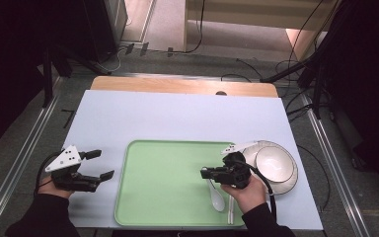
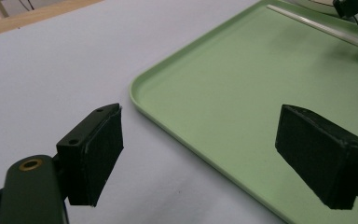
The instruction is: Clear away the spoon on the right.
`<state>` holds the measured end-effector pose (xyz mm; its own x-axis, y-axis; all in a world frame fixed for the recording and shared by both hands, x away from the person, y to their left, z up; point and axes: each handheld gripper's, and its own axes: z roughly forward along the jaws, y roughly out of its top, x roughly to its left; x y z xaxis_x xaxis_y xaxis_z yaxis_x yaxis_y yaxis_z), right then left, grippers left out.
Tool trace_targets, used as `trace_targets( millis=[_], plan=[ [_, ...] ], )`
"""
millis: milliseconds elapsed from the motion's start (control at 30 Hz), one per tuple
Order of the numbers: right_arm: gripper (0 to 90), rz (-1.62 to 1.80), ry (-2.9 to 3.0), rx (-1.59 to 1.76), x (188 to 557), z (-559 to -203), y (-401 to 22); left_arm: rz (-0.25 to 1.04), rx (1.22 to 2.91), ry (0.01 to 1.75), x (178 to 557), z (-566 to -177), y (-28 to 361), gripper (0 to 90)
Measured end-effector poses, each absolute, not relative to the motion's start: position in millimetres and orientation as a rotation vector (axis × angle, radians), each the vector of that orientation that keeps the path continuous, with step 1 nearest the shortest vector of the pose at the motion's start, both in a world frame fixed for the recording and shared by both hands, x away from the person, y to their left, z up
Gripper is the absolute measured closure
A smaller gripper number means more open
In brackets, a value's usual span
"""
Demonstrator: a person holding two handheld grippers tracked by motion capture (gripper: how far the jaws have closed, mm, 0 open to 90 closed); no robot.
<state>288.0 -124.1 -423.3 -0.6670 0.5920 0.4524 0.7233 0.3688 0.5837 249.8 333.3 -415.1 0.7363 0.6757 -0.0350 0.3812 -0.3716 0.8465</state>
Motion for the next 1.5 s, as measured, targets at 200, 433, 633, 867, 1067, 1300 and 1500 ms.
trace_targets(
  millis=[200, 433, 633, 867, 1067, 1300, 1500],
  plan=[
    [77.8, -1.151, -2.472, -1.229, 295.4, -434.9, -128.9, 0.396, 2.006, 0.800, 249.8, -414.9, 333.1, 15.0],
    [70.2, -1.142, -2.503, -1.263, 301.0, -446.6, -136.1, 0.396, 2.003, 0.801, 249.9, -415.0, 332.8, 15.1],
    [66.9, -1.088, -2.531, -1.305, 304.3, -452.2, -138.6, 0.395, 2.004, 0.800, 250.0, -415.2, 332.5, 15.1],
    [64.7, -1.037, -2.566, -1.312, 306.4, -457.7, -136.2, 0.394, 2.007, 0.798, 250.1, -415.1, 331.9, 15.1],
    [64.3, -0.994, -2.591, -1.327, 308.4, -461.3, -136.1, 0.394, 2.007, 0.796, 250.3, -415.0, 332.0, 15.0],
    [61.1, -0.999, -2.604, -1.341, 308.9, -461.1, -137.5, 0.393, 2.005, 0.797, 250.0, -415.1, 331.6, 15.0],
    [48.3, -1.011, -2.607, -1.367, 311.3, -459.6, -140.9, 0.391, 2.008, 0.794, 250.4, -415.4, 331.2, 15.0]
  ],
)
